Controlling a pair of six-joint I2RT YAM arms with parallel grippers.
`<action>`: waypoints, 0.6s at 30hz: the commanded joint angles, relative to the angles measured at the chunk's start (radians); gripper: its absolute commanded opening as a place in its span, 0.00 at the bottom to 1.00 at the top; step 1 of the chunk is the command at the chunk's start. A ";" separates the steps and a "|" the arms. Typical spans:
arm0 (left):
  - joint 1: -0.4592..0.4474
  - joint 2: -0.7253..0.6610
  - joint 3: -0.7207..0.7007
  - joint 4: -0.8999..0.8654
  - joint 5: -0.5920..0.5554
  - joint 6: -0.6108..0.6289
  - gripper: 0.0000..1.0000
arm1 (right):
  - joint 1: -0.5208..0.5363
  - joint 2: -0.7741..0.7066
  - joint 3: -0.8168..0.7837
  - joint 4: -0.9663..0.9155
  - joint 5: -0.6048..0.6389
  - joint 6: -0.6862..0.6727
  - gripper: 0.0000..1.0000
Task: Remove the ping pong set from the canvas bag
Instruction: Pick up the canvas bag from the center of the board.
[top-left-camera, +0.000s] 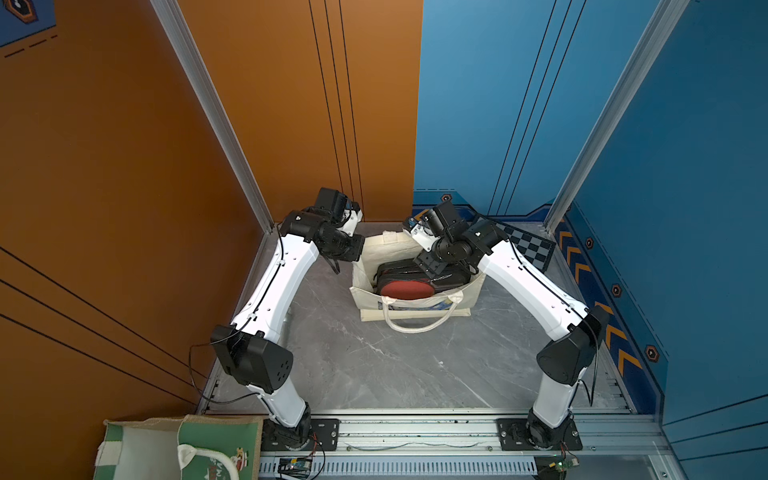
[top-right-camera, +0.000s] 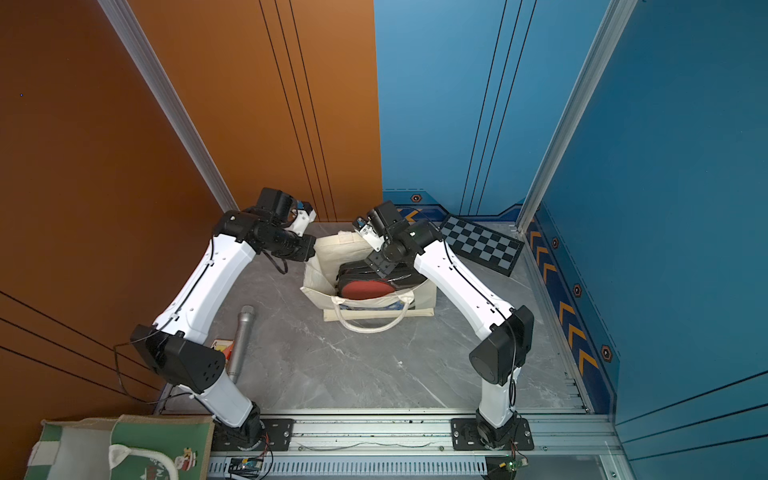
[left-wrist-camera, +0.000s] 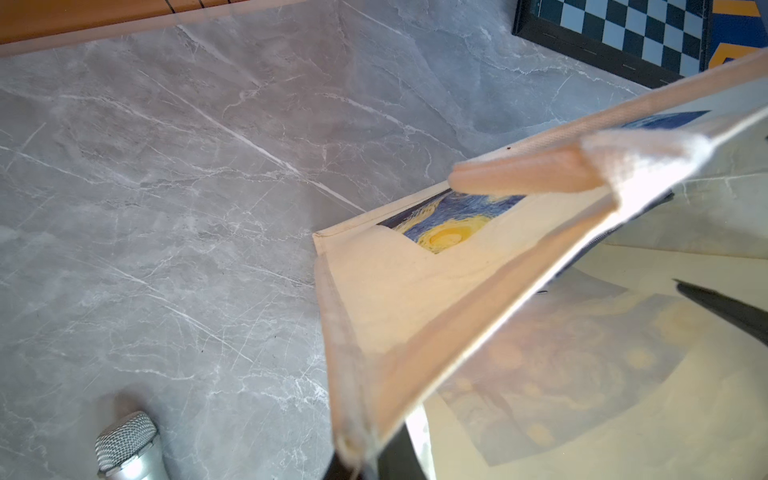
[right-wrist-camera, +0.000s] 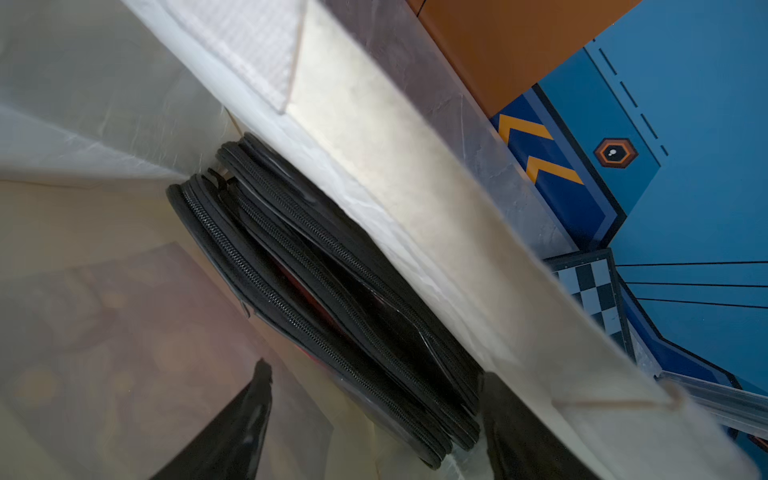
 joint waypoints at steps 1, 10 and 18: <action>-0.002 -0.021 -0.029 0.034 -0.005 0.050 0.00 | 0.065 0.017 -0.068 -0.033 0.086 -0.061 0.81; 0.002 -0.130 -0.266 0.178 0.009 0.061 0.00 | 0.145 -0.037 -0.254 -0.002 0.071 -0.067 0.72; -0.004 -0.229 -0.393 0.302 0.008 0.069 0.00 | 0.144 -0.069 -0.330 0.066 0.179 -0.014 0.73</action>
